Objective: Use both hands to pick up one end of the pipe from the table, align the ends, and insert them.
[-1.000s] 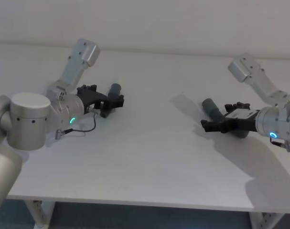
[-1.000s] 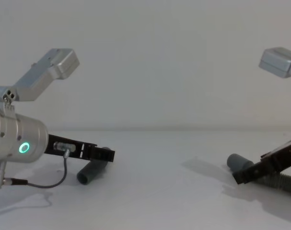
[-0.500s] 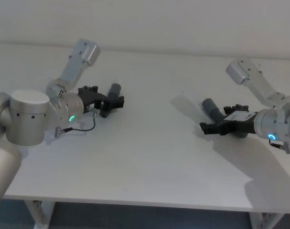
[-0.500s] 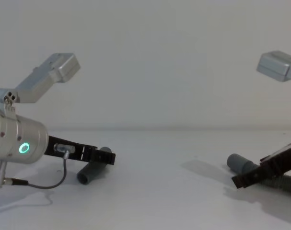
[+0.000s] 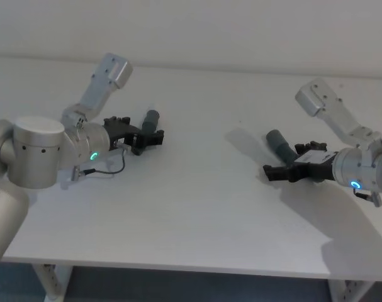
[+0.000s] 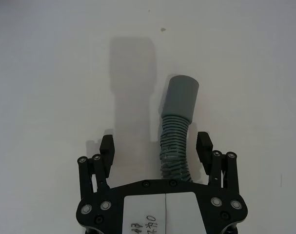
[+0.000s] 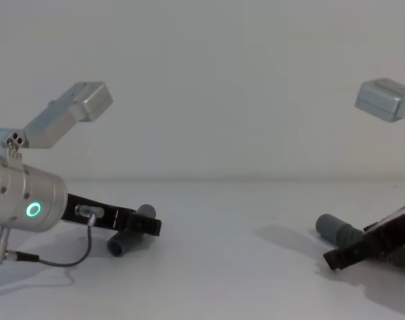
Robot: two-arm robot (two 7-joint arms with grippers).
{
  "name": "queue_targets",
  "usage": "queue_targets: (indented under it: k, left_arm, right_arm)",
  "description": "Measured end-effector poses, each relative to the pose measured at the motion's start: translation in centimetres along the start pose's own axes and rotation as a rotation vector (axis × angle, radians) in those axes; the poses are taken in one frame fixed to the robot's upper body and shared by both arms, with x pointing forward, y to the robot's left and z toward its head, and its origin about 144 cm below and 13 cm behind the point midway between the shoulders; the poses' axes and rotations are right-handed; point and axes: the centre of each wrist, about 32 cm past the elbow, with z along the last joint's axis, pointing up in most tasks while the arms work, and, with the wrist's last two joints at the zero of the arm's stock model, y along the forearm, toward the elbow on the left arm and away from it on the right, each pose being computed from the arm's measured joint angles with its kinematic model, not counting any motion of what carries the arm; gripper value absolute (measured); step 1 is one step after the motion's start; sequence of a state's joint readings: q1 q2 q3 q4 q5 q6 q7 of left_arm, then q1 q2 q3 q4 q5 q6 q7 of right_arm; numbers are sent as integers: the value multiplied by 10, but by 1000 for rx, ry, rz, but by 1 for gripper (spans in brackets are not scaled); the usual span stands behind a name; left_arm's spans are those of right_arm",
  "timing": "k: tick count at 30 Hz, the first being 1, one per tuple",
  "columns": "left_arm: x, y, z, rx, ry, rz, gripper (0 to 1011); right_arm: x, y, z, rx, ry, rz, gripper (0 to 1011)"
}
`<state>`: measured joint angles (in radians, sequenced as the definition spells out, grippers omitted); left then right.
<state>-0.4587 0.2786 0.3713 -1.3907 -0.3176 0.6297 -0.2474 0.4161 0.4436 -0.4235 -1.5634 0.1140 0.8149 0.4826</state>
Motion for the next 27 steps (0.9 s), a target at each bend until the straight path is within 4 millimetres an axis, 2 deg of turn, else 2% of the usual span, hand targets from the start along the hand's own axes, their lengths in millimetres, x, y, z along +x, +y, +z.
queue_targets:
  k: [8, 12, 21, 27]
  left_arm:
    - [3, -2, 0, 7, 0, -3, 1002]
    - [4, -2, 0, 9, 0, -4, 1001]
    - [5, -3, 0, 9, 0, -5, 1001]
    - [5, -3, 0, 10, 1, -6, 1002]
  right_arm:
    - [-2, 1, 0, -3, 12, -6, 1001]
    - [-2, 1, 0, -3, 14, -6, 949]
    - [-3, 2, 0, -5, 19, -9, 728]
    - [-3, 2, 0, -6, 21, -10, 526]
